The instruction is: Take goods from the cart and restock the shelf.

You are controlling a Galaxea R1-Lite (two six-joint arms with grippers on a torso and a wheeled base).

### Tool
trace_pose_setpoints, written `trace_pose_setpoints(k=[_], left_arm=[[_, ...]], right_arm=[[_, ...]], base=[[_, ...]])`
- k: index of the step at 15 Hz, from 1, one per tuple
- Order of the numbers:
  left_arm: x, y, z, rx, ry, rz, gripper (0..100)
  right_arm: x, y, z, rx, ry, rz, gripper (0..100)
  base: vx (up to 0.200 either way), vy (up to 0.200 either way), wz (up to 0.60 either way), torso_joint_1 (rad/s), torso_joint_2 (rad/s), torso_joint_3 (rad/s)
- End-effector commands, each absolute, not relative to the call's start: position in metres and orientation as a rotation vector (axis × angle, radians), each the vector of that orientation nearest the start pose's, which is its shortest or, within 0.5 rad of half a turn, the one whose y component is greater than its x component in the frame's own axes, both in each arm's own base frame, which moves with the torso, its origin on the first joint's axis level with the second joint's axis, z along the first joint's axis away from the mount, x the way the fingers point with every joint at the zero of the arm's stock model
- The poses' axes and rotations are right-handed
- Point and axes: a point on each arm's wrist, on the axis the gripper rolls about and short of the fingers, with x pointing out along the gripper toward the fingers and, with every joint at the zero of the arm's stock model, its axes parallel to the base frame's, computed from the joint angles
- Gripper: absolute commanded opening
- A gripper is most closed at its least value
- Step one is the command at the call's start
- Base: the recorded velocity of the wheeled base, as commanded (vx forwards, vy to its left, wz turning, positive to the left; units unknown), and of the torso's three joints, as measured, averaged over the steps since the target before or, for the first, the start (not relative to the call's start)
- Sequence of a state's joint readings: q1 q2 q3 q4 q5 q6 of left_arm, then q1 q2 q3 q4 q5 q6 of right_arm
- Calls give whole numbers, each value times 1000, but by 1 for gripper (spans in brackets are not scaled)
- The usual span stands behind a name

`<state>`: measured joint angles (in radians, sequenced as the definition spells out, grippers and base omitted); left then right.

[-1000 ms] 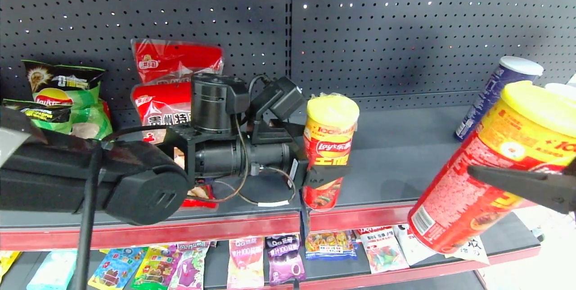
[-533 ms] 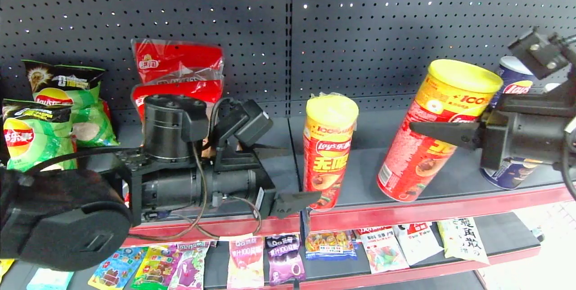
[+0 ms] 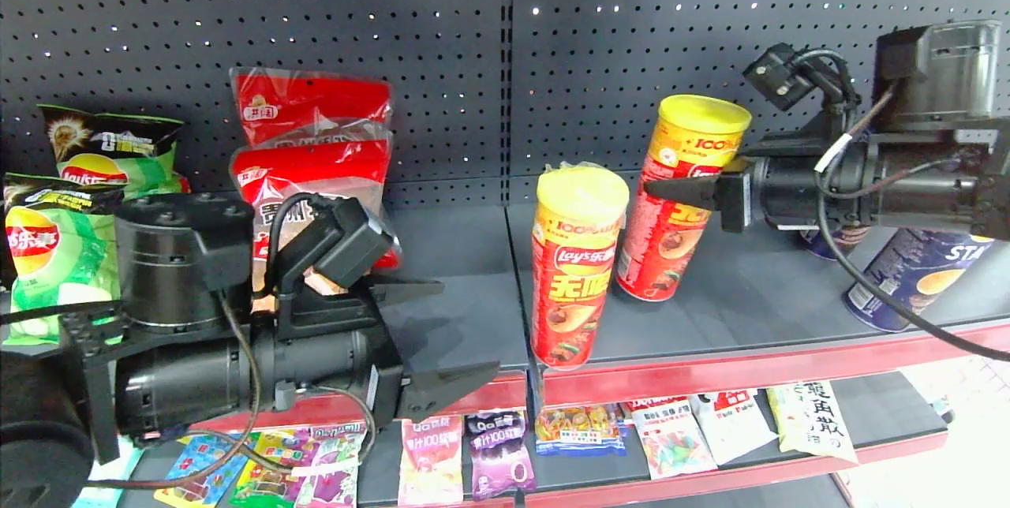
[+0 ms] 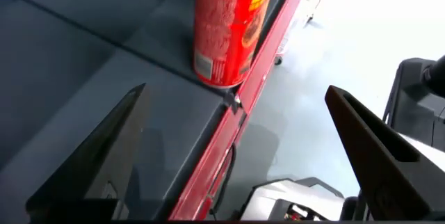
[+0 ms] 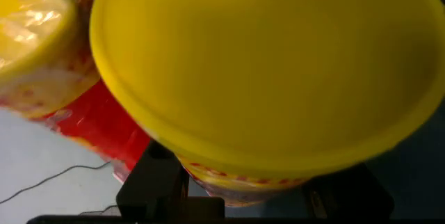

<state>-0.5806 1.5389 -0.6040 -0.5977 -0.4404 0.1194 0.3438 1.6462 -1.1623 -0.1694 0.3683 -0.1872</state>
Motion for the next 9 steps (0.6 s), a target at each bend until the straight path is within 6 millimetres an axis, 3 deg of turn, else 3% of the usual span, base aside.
trace_pose_setpoints(k=[1,9], left_arm=[[194,-131,179,127,255,-1004,100],[191,-128,184,95,248,-987,100]], right_arm=[[322,130,242,-175,276,753,0],[370,180,229,-186,248,820,0]], base=[[0,0,0,0,0,0],[0,0,0,0,0,0]])
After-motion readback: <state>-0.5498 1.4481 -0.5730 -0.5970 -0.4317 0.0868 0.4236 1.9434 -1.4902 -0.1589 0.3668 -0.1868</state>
